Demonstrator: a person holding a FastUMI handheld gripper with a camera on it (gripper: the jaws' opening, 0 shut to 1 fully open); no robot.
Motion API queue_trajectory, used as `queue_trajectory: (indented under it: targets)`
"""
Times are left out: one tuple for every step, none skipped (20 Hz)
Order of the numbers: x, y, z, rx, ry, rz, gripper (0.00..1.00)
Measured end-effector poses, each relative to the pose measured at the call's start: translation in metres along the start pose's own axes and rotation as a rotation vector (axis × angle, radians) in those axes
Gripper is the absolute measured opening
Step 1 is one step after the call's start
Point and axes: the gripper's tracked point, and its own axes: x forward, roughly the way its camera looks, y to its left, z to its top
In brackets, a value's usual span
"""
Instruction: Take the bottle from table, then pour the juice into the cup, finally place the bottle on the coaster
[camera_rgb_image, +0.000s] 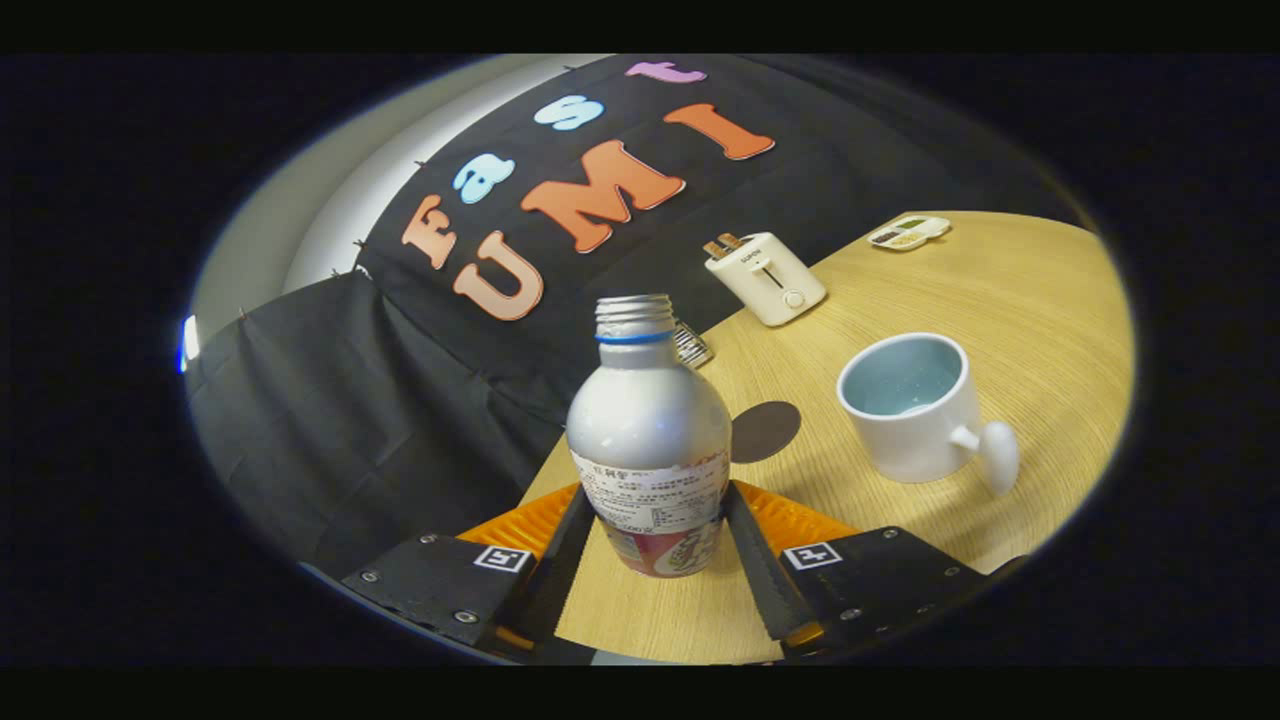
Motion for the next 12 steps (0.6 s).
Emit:
queue_trajectory:
  targets:
    - [-0.0011, -0.0017, 0.0007, 0.023, 0.003, 0.005, 0.77]
    - [-0.0017, -0.0022, 0.0022, 0.048, 0.006, 0.011, 0.77]
    - [-0.0029, -0.0028, 0.0012, 0.072, 0.010, 0.020, 0.77]
    - [-0.0033, -0.0018, 0.0015, 0.097, 0.016, 0.031, 0.77]
    - [-0.0049, 0.0012, 0.0005, 0.122, 0.023, 0.046, 0.77]
    - [-0.0047, 0.0031, -0.0003, 0.146, 0.031, 0.060, 0.77]
    - [-0.0066, 0.0048, -0.0016, 0.167, 0.037, 0.073, 0.77]
    - [-0.0048, 0.0053, -0.0014, 0.186, 0.041, 0.080, 0.77]
    - [-0.0061, 0.0054, -0.0020, 0.203, 0.044, 0.085, 0.77]
    - [-0.0044, 0.0050, -0.0024, 0.221, 0.050, 0.090, 0.77]
    - [-0.0048, 0.0050, -0.0035, 0.241, 0.056, 0.096, 0.77]
    - [-0.0050, 0.0049, -0.0044, 0.267, 0.068, 0.099, 0.75]
